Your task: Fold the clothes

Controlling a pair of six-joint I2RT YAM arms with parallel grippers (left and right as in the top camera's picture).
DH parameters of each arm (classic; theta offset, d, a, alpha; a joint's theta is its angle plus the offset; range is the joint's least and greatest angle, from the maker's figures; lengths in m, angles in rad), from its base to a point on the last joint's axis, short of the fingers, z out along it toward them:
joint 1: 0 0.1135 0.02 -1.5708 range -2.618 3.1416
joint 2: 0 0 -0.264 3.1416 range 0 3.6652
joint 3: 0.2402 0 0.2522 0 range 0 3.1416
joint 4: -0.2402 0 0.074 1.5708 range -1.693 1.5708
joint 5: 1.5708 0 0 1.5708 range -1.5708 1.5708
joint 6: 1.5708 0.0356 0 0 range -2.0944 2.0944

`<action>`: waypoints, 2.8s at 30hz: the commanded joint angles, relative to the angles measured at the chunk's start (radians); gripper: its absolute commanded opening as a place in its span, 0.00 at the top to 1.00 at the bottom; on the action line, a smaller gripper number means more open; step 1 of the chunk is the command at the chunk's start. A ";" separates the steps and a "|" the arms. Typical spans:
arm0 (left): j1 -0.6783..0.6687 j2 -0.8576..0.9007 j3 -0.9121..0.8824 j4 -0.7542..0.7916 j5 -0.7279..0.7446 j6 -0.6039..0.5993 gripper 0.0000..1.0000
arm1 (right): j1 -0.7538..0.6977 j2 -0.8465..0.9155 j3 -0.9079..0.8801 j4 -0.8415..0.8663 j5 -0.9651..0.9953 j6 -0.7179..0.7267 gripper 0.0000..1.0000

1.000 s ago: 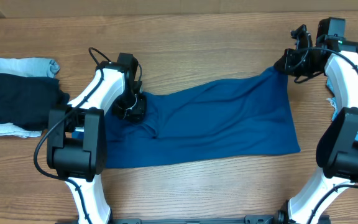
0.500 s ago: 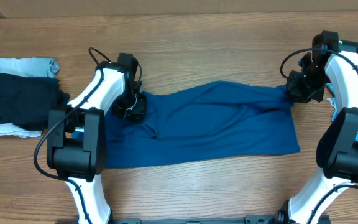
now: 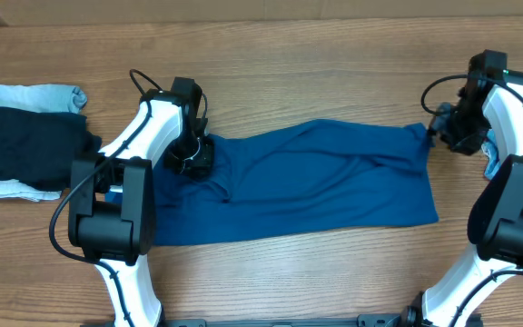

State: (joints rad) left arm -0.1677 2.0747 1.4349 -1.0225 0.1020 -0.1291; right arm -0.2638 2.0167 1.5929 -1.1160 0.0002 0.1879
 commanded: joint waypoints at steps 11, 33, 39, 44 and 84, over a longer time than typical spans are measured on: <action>0.006 0.043 -0.046 0.006 0.003 -0.010 0.67 | 0.004 0.088 -0.022 0.098 -0.178 -0.054 0.66; 0.006 0.043 -0.046 0.012 0.003 -0.010 0.67 | 0.004 0.061 0.202 0.067 -0.323 -0.223 0.96; 0.006 0.043 -0.046 0.014 0.003 -0.010 0.67 | 0.004 -0.037 0.202 -0.010 -0.323 -0.274 0.96; 0.006 0.043 -0.046 0.007 0.003 -0.015 0.67 | 0.006 -0.064 0.191 -0.180 -0.226 -0.245 0.96; 0.107 -0.100 -0.208 0.394 0.039 0.095 0.76 | 0.072 -0.064 0.108 -0.109 -0.052 -0.105 0.94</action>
State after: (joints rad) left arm -0.0978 1.9591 1.2457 -0.7059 0.1650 0.0017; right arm -0.1905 1.9751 1.7031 -1.2385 -0.0631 0.0765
